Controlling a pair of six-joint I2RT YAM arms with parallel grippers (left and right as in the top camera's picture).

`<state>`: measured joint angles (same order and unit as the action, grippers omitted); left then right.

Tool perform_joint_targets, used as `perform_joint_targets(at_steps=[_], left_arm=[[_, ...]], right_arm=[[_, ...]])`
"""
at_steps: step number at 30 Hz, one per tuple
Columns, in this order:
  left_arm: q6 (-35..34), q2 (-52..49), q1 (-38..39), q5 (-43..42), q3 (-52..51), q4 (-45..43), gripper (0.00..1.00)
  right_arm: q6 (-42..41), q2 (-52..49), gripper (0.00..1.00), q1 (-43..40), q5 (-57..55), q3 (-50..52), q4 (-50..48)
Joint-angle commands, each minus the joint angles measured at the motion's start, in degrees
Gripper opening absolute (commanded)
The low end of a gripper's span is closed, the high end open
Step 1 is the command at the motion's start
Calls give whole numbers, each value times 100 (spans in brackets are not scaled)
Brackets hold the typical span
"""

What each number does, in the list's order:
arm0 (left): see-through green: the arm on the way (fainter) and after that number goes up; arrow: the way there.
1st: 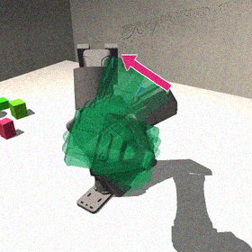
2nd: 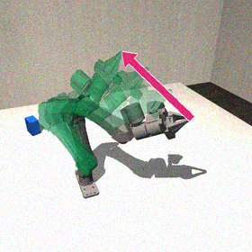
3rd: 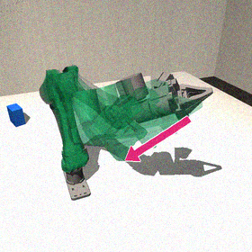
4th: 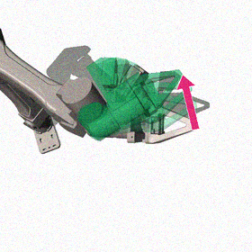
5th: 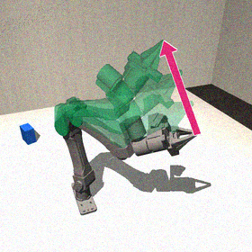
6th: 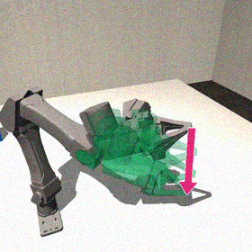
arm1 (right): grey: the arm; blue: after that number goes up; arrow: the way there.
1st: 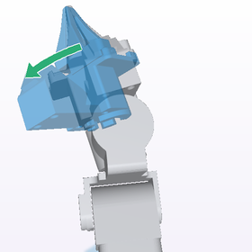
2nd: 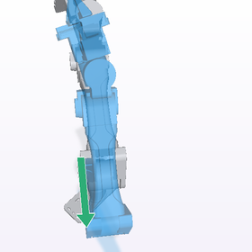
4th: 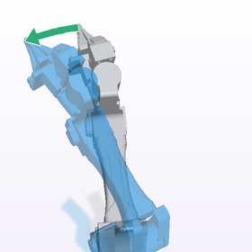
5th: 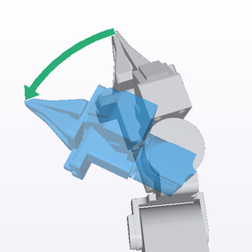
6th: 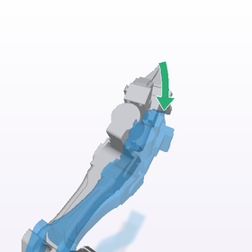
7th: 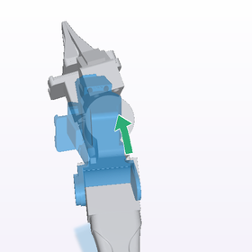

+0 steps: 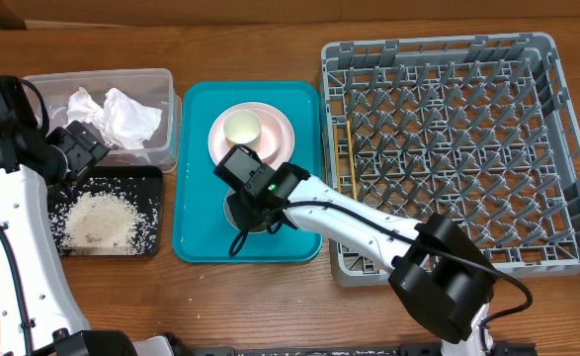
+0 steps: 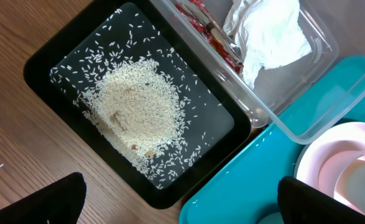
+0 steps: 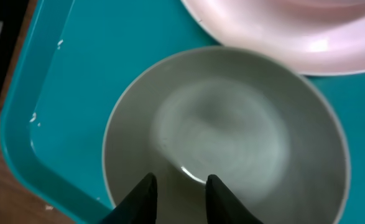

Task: Sort waste into correct bins and load items into the dishwasher
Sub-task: 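Move the right gripper left over the grey bowl on the teal tray, then lower the right gripper onto the grey bowl rim and grasp it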

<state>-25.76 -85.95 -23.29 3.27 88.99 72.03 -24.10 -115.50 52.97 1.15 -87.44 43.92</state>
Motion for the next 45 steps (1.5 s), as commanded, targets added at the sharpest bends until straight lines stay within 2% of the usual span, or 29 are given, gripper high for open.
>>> perform_joint_targets(at_steps=[1,5,8,12,32,45], left_arm=[[46,-20,7,13,85,-4,100],[46,-20,7,13,85,-4,100],[46,-20,7,13,85,-7,100],[46,-20,4,13,85,-7,100],[46,-20,7,13,85,-4,100],[46,-20,7,13,85,-4,100]], right_arm=[[214,234,28,61,264,-166,35],[527,205,29,247,284,-136,33],[750,155,35,356,286,-136,9],[964,57,38,492,280,-136,-37],[1110,28,39,518,-20,52,-232],[1523,28,39,514,-20,205,-201]])
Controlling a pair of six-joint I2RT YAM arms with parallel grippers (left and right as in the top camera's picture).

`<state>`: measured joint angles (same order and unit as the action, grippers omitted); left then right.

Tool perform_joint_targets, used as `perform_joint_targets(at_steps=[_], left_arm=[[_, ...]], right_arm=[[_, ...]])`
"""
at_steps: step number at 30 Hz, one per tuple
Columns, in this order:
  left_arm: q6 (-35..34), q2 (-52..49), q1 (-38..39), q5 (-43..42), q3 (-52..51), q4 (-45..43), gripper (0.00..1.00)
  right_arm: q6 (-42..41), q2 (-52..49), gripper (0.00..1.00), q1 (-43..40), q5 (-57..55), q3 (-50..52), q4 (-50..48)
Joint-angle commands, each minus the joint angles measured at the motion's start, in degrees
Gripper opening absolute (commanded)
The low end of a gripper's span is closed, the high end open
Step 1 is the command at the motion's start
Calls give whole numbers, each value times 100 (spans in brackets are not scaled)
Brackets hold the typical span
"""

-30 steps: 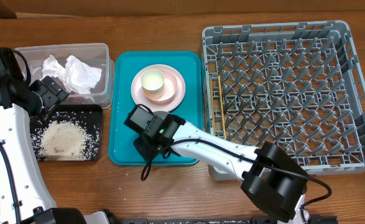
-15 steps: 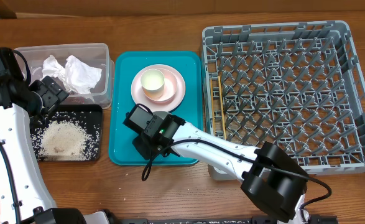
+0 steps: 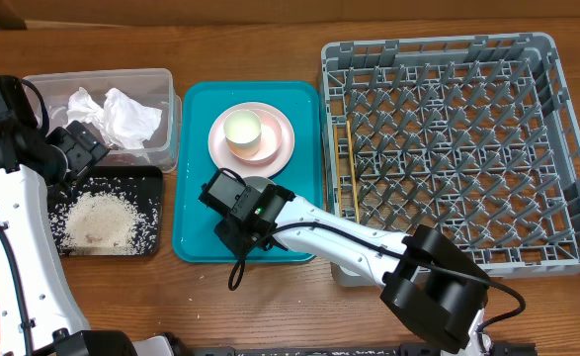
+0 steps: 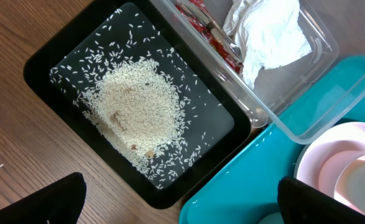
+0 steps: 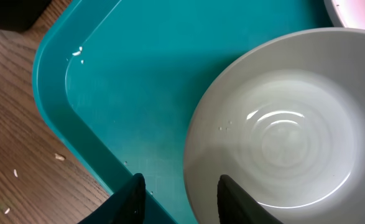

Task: Sort waste into correct bins and load items into the dishwasher
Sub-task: 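Lower the right gripper onto the grey bowl rim and grasp it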

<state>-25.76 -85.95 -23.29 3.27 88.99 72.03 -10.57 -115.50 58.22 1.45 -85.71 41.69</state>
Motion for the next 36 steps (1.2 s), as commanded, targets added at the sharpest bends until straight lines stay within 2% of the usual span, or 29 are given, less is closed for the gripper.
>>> perform_joint_targets(at_steps=[1,27,29,36], left_arm=[[44,-20,7,13,85,-7,100],[46,-20,7,13,85,-7,100],[44,-20,7,13,85,-4,100],[46,-20,7,13,85,-4,100]], right_arm=[[199,28,39,-11,-52,33,50],[210,28,38,-11,-439,33,520],[358,28,34,-11,-435,33,518],[525,28,33,-11,-437,33,490]])
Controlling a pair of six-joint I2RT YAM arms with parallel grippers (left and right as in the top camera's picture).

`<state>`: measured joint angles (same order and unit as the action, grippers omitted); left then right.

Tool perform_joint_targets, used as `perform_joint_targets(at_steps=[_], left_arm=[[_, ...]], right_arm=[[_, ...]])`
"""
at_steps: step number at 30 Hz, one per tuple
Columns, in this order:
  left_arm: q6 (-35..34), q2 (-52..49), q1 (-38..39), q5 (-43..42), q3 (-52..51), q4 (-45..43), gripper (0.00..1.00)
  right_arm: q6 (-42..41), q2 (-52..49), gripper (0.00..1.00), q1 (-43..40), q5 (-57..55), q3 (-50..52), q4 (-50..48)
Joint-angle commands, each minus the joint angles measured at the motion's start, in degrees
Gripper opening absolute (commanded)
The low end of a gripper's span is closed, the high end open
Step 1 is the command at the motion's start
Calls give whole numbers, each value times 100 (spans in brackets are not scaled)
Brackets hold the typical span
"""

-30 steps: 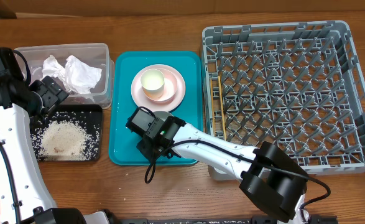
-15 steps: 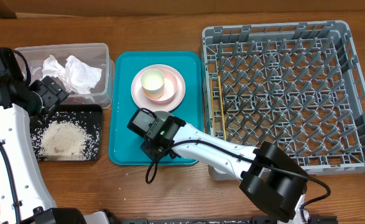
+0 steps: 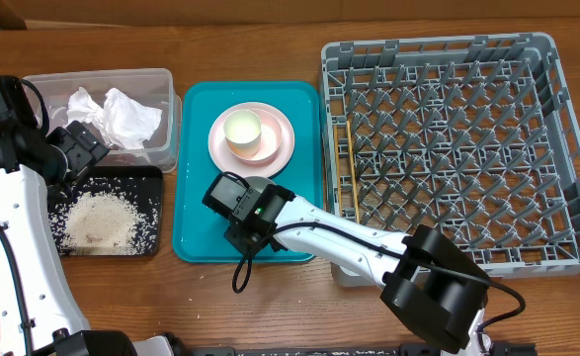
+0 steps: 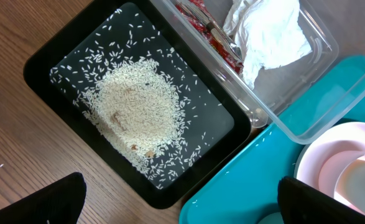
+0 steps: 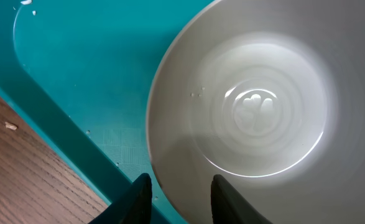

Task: Sort waste into correct bins and load items into the dishwasher
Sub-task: 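Lower the right gripper onto the grey bowl rim and grasp it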

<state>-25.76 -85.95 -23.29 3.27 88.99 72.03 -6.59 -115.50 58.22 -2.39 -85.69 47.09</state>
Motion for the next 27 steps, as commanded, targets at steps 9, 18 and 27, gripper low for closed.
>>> perform_joint_targets(at_steps=[9,18,27], left_arm=[[46,-20,7,13,85,-7,100],[46,-20,7,13,85,-7,100],[46,-20,7,13,85,-4,100]], right_arm=[[778,28,39,-11,142,201,-232],[857,28,38,-11,205,339,-387],[852,28,27,-11,208,339,-391]])
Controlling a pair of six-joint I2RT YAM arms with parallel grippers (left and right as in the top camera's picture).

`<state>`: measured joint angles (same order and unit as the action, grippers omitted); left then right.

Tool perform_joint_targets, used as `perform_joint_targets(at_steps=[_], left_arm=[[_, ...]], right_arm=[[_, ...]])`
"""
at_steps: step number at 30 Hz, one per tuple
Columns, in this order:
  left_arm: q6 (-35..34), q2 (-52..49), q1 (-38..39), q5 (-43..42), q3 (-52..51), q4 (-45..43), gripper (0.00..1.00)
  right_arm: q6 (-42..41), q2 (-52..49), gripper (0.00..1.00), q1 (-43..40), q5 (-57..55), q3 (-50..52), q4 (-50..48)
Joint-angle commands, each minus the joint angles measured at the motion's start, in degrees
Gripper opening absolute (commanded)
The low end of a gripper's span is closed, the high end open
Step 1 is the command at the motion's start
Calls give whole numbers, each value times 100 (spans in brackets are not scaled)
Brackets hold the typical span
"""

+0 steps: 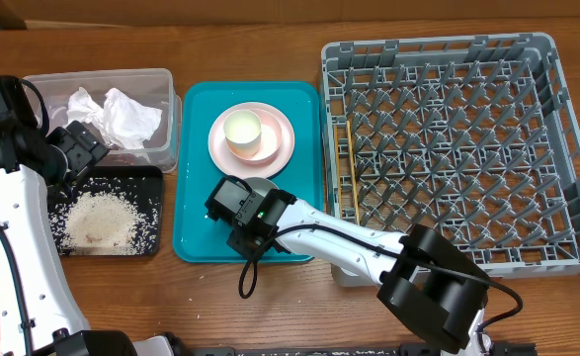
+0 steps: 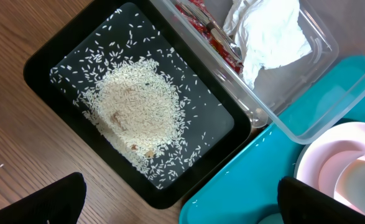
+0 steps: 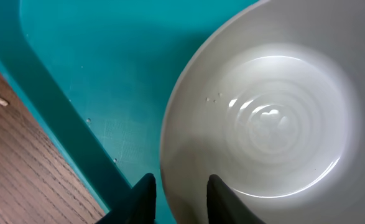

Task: Sort waste into correct bins and load items into the dishwasher
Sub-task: 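Lower the right gripper onto the grey bowl rim and grasp it, then lift the grey bowl and carry it right into the dish rack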

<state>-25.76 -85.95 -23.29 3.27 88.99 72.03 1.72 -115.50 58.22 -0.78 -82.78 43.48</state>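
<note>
A pale grey bowl [image 3: 275, 124] sits on the teal tray [image 1: 196, 168], in front of a pink plate [image 1: 282, 148] that carries a small cup [image 1: 241, 129]. My right gripper [image 3: 177, 202] is open low over the bowl's front-left rim, with one finger outside the rim and the other inside the bowl. From overhead the right gripper [image 1: 240, 213] hides most of the bowl. My left gripper [image 2: 182, 208] is wide open and holds nothing. It hangs above the black tray's corner and the teal tray's edge.
A black tray with rice [image 1: 102, 220] and a clear plastic bin with crumpled paper [image 1: 112, 109] stand left of the teal tray. The grey dishwasher rack [image 1: 448, 138] fills the right side, with a thin wooden stick [image 1: 350, 168] along its left edge.
My right gripper has shifted slightly along the bowl's rim, so the bowl sits a little further right in the wrist view. Its fingers still straddle the rim. The left arm has not moved.
My right gripper first hung open over the bowl's inside, close to the pink plate. Then it was at the bowl's left side, over the tray floor. After that it was lower, with its fingers either side of the rim, and it is still there. The left arm stayed put.
</note>
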Motion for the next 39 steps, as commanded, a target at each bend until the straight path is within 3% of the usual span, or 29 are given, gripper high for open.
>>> perform_joint_targets(at_steps=[1,6,9,15,21,26,31,39], left_arm=[[46,-20,7,13,85,-7,100],[46,-20,7,13,85,-4,100],[46,-20,7,13,85,-7,100],[46,-20,7,13,85,-7,100],[46,-20,7,13,85,-4,100],[46,-20,7,13,85,-7,100],[46,-20,7,13,85,-4,100],[44,-20,7,13,85,-4,100]], right_arm=[[22,28,27,-11,46,48,-31],[22,31,26,-11,46,44,-28],[15,31,4,-11,46,15,-11],[-2,131,4,-11,138,-254,365],[-35,627,4,-31,1064,-557,603],[-616,1292,4,-251,1141,-750,815],[-929,2135,4,-944,1790,-767,1147],[-922,2848,4,-2957,4210,-767,1893]])
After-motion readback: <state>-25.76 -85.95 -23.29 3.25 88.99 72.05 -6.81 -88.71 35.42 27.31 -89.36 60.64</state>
